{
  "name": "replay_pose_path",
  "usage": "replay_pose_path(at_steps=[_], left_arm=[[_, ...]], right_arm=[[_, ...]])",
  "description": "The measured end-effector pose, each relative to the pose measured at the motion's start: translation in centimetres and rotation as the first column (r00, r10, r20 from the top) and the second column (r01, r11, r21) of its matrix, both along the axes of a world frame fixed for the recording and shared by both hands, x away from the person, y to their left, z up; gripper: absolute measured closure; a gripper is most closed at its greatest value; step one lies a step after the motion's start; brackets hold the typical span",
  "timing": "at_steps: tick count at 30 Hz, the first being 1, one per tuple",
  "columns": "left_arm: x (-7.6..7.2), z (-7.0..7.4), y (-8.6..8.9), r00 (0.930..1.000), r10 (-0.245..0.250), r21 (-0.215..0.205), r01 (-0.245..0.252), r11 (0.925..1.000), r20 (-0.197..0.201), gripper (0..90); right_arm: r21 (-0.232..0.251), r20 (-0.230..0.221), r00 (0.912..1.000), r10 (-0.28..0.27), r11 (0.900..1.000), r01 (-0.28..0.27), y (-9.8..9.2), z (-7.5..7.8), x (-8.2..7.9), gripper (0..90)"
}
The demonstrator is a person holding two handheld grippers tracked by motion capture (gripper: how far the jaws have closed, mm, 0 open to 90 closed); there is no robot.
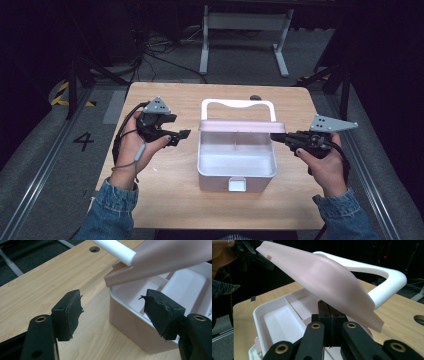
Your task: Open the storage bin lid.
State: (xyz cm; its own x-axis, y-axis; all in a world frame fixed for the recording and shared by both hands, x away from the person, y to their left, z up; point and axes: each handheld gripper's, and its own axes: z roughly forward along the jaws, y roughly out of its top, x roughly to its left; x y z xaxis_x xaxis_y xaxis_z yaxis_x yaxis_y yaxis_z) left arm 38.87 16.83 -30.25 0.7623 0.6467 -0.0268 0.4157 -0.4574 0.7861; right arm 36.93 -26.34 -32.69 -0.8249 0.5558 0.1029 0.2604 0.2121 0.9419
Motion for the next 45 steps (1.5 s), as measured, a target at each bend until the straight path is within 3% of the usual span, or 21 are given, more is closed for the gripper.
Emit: replay_pose_path(at_steps=[8, 13, 18, 21, 33, 41, 43, 45], left_arm=[[-0.2, -1.6, 0.3, 1.0000, -0.003, 0.011, 0.003, 0.9999, -0.008, 30.3], [-0.2, -1.9, -0.4, 0.9992, 0.029, -0.019, -0.029, 0.9994, 0.028, 28.8], [-0.1, -1.3, -1.4, 0.9966, 0.014, -0.024, -0.012, 0.9996, 0.081, 27.3], [0.2, -0.8, -2.2, 0.9954, 0.005, -0.051, 0.000, 0.9987, 0.096, 25.7], [1.6, 1.1, -5.1, 0.9849, -0.015, -0.055, 0.025, 0.9982, 0.172, 25.1], [2.5, 1.6, -6.1, 0.9827, -0.017, -0.053, 0.027, 0.9982, 0.184, 34.9], [2.8, 1.5, -6.1, 0.9835, -0.029, -0.050, 0.038, 0.9980, 0.179, 44.3], [2.9, 1.5, -6.2, 0.9835, -0.031, -0.048, 0.040, 0.9980, 0.178, 46.7]], right_arm=[[0.020, 0.001, 0.9997, -0.024, 1.000, 0.024, -0.2, 0.1, 0.7, 90.0], [0.031, 0.004, 0.9992, -0.041, 0.999, 0.040, -0.3, 0.3, 1.1, 90.0], [0.039, 0.005, 0.9989, -0.046, 0.998, 0.046, -0.2, 0.5, 1.5, 90.0], [0.052, -0.002, 0.9988, -0.049, 0.997, 0.049, -0.2, 0.5, 1.7, 90.0], [0.072, -0.021, 0.9983, -0.055, 0.996, 0.056, -0.4, 0.8, 2.2, 90.0], [0.082, -0.030, 0.9978, -0.058, 0.995, 0.061, -0.6, 0.9, 2.5, 90.0], [0.085, -0.032, 0.9974, -0.065, 0.994, 0.067, -0.8, 0.9, 2.6, 90.0], [0.088, -0.033, 0.9973, -0.065, 0.994, 0.068, -0.8, 0.9, 2.6, 90.0]])
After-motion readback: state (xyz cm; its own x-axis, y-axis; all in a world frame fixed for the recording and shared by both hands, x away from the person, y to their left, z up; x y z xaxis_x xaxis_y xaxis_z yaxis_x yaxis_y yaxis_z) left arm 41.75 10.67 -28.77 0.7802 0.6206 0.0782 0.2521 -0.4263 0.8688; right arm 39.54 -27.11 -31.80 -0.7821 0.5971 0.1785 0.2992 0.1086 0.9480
